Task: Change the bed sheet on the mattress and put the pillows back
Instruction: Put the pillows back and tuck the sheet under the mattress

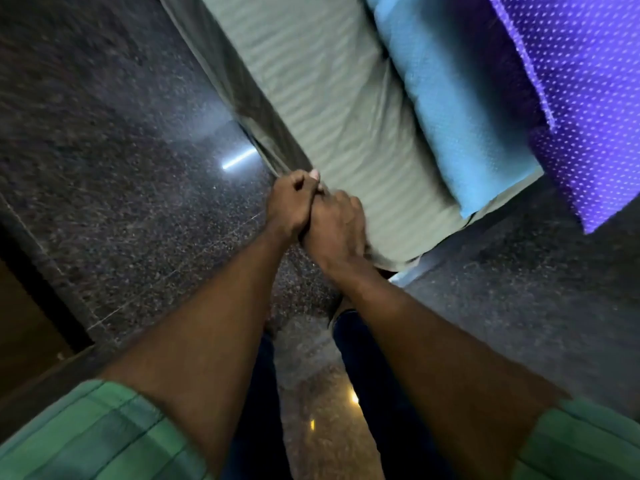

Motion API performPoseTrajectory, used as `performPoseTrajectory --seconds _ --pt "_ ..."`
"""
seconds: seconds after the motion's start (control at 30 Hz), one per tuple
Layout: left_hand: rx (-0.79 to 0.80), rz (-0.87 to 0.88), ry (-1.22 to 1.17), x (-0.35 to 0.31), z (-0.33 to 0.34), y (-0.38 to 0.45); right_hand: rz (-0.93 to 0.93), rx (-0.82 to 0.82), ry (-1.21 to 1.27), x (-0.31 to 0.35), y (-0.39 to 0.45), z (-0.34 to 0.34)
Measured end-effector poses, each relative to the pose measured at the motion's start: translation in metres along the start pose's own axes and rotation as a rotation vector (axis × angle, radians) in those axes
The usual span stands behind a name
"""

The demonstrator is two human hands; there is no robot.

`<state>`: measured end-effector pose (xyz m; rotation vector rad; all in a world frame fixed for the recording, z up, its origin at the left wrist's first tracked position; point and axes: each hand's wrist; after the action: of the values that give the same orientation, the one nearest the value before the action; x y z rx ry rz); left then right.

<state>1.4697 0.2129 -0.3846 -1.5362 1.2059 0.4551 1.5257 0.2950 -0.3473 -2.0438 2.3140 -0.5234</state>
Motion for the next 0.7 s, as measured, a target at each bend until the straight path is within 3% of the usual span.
performPoseTrajectory --seconds 0.07,0.17,0.27,0.33,0.47,0.7 --pt "0.066 -0.021 0.009 0.015 -0.01 0.0 0.092 0.088 0.092 0.015 -0.01 0.008" --pt "0.131 -0.088 0.066 0.039 -0.035 0.016 0.464 0.201 0.495 0.033 -0.011 0.025" --pt "0.212 -0.057 0.128 0.044 -0.062 0.037 1.009 0.213 1.194 0.046 0.011 0.047" --pt "0.24 -0.012 0.189 0.041 -0.079 0.049 1.232 0.159 1.578 0.051 0.028 0.058" --pt "0.293 0.039 0.294 0.032 -0.101 0.074 1.334 -0.038 1.803 0.057 0.059 0.075" --pt "0.171 0.198 0.675 0.025 -0.103 0.118 1.383 0.119 1.731 0.067 0.098 0.103"
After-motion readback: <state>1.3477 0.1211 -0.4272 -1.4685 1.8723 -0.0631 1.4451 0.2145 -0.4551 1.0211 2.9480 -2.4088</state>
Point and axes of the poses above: each hand's wrist, its own y-axis towards the middle knuckle, its own z-axis out of the palm, x = y × z, and after that the axes turned 2 degrees about x, right-handed
